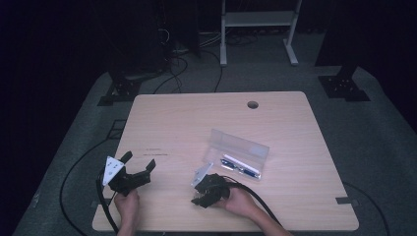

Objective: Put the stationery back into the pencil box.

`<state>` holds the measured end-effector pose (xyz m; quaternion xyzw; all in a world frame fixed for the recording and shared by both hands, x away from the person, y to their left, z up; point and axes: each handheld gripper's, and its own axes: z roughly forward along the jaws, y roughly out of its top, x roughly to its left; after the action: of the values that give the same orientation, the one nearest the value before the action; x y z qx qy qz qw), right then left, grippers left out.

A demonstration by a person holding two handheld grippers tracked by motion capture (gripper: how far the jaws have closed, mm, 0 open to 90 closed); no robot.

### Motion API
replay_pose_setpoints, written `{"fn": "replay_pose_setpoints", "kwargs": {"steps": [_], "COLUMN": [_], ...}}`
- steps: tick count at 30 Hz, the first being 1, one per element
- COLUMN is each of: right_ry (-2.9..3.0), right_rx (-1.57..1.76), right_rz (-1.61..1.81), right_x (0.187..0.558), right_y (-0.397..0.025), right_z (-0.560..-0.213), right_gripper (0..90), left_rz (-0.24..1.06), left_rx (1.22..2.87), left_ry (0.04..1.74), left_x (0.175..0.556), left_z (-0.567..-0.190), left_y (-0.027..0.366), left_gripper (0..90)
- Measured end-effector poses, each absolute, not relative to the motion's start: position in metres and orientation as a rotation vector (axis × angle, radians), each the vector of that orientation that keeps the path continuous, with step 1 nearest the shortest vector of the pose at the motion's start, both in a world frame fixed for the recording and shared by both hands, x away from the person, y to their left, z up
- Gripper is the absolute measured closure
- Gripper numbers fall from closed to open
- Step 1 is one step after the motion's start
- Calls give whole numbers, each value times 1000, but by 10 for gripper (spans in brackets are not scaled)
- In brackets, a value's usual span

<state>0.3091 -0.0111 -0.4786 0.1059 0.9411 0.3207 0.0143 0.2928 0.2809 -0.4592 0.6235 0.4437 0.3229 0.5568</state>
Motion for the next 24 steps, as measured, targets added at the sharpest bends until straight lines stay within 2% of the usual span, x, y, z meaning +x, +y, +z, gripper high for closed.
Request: {"fn": "replay_pose_setpoints", "kwargs": {"steps": [12, 24], "right_ry": [2934, 2878], "right_rx": [307, 274], "right_rz": [985, 977], "right_x": [309, 306], "right_y": [-11, -13], "right_z": [-479, -471], "right_gripper": [577, 582], "left_rz": [762, 759], "left_rx": [1472, 1473], "left_ry": [1046, 1048], "left_x": [293, 293], "left_z": [-459, -459], "left_y": [281, 280], "left_gripper": [11, 11]}}
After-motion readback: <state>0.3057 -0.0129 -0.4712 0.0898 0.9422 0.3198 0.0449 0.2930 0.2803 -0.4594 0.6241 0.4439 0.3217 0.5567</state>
